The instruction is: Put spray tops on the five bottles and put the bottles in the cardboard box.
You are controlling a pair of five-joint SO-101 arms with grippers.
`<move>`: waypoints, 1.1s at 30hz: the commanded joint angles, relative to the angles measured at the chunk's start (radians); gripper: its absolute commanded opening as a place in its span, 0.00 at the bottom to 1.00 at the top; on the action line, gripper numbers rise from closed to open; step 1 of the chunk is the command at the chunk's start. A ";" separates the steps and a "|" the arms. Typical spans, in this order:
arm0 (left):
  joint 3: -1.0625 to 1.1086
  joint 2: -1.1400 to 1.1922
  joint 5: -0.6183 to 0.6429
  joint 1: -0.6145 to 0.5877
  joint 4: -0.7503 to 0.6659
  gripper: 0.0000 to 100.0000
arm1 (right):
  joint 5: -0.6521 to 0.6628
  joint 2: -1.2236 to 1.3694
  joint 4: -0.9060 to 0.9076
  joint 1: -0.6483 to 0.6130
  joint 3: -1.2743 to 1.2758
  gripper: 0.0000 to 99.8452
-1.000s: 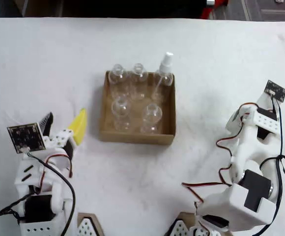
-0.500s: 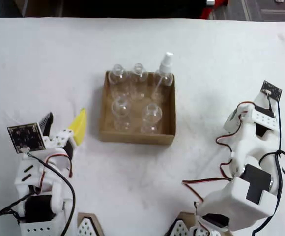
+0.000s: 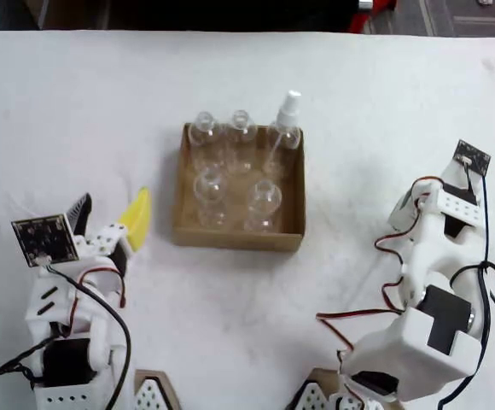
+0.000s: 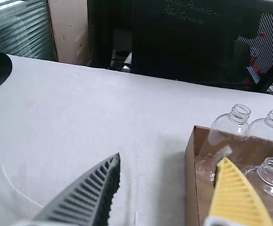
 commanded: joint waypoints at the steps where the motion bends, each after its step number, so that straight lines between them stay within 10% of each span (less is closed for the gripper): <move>1: -0.009 -0.007 -0.011 0.012 -0.029 0.30 | 0.011 -0.051 0.005 0.031 -0.040 0.02; 22: -0.009 -0.007 -0.011 0.012 -0.028 0.30 | 0.098 -0.923 0.087 -0.114 -0.017 0.02; 33: -0.009 -0.007 -0.011 0.010 -0.028 0.30 | 0.230 -1.432 0.058 -0.437 -0.017 0.02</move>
